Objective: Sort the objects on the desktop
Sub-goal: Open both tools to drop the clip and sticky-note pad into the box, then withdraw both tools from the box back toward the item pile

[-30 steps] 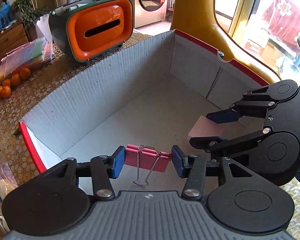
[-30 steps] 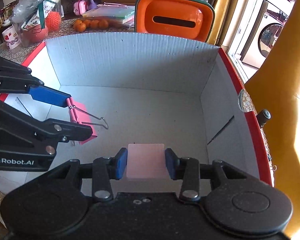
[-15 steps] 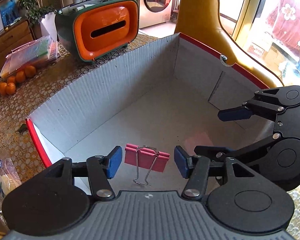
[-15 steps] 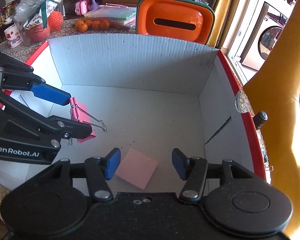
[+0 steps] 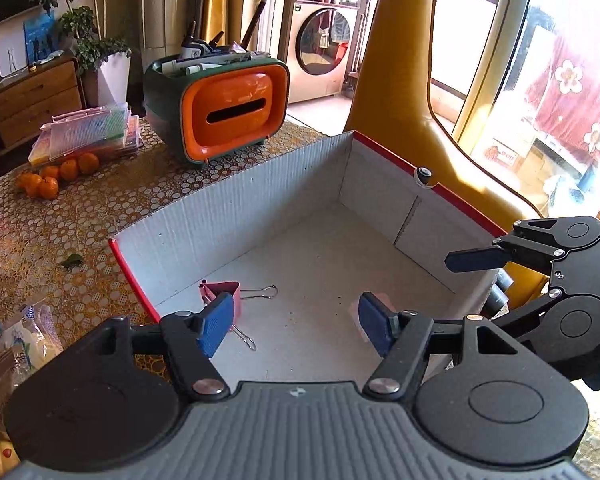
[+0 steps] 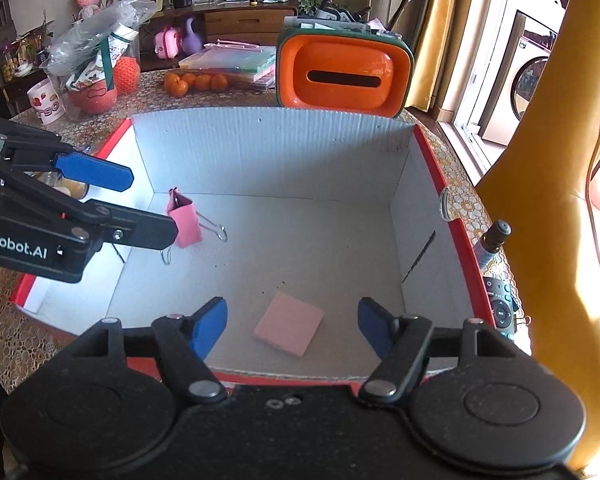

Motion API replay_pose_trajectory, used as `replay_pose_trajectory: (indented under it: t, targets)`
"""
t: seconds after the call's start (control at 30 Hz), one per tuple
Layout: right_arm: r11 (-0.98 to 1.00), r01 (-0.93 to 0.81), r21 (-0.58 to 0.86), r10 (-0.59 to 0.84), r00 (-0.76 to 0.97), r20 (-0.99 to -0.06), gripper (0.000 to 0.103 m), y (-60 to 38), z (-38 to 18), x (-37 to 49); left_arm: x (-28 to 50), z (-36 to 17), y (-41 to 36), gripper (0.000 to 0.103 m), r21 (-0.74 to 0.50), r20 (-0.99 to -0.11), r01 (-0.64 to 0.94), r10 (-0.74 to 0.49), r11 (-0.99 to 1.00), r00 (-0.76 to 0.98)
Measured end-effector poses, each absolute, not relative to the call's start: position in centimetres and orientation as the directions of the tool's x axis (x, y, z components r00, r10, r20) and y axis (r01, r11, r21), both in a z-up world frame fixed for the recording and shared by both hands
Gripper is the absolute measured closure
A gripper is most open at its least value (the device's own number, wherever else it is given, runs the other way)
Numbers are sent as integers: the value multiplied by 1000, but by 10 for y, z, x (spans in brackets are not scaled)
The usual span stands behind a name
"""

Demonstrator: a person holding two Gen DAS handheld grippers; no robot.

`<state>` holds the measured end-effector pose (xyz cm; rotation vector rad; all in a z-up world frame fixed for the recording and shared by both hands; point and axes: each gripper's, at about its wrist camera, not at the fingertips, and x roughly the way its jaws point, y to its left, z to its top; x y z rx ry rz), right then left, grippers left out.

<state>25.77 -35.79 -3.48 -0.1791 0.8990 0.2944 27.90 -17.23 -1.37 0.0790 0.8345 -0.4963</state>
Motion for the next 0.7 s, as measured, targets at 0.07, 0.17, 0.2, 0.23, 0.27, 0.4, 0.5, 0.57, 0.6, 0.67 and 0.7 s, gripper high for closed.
replay_pose_trajectory:
  t: [0.07,0.17,0.2,0.23,0.27,0.4,0.5,0.57,0.6,0.67,0.7]
  targets:
    - [941,-338,-35,184,594,-784,30,-354,-28,250,270,-9,-163,35,-145,-715,442,-403,885,572]
    - [937,-349,-28,202,605,-770,30,-348,-19,239,254,0,-150,35,-146,-691,428,-401,892,601]
    - [935,-354,-24,211,608,-766,30,-346,-15,236,248,3,-146,35,-144,-682,426,-402,893,611]
    - [934,-357,-20,218,611,-761,30,-343,-12,233,243,6,-142,35,-142,-674,422,-399,895,621]
    - [933,-359,-15,225,615,-755,30,-340,-9,229,237,8,-137,35,-137,-666,417,-395,898,632]
    - [927,-375,11,260,622,-739,30,-326,1,218,214,18,-117,35,-117,-636,398,-377,910,674]
    - [919,-395,18,283,625,-728,30,-312,7,209,199,22,-103,35,-110,-618,390,-370,914,694]
    - [914,-405,25,297,625,-722,30,-302,9,204,190,23,-94,35,-103,-608,378,-358,920,708]
    - [912,-410,29,304,625,-719,30,-297,11,202,185,24,-88,35,-99,-604,369,-351,924,716]
    - [909,-415,33,313,629,-712,30,-287,13,197,179,25,-79,35,-103,-595,357,-345,928,726]
    - [908,-417,36,317,631,-708,30,-283,15,195,175,25,-73,35,-107,-592,352,-344,930,728]
